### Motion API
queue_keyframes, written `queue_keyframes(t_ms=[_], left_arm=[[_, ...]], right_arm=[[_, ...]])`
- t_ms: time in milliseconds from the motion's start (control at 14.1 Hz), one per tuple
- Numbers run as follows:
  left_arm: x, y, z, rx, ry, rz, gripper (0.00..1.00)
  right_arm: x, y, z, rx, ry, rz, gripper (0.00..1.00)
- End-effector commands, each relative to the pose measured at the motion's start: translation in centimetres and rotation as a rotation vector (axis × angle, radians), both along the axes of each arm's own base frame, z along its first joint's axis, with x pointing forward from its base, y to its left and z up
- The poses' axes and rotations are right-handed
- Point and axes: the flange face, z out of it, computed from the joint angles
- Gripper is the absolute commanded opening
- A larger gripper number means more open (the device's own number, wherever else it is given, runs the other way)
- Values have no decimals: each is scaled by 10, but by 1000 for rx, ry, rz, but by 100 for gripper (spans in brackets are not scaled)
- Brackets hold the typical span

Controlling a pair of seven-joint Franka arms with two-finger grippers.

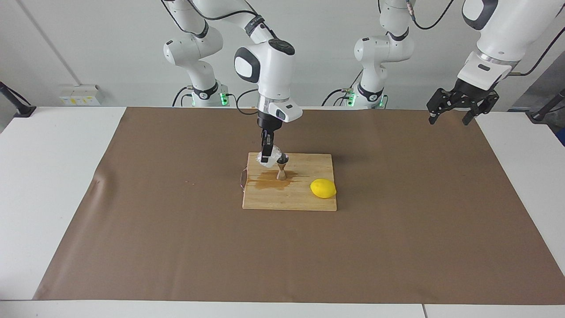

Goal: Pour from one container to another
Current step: 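Tilt the white cup over the metal cup with the right gripper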

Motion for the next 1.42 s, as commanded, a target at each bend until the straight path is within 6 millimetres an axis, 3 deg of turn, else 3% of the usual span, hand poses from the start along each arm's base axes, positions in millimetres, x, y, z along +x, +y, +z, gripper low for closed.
queue_keyframes(t_ms=[0, 925, 1138, 1352], left_arm=[[-2, -1, -1, 19, 0, -1, 100], [-1, -2, -2, 19, 0, -3, 100], [-1, -2, -2, 18, 0, -3, 100], [-1, -2, -2, 18, -2, -1, 100]], right_arm=[[-12, 7, 0, -39, -27, 15, 0], [-32, 11, 0, -131, -149, -6, 0], [-38, 6, -7, -158, -164, -5, 0], [-45, 16, -23, -200, -197, 13, 0]])
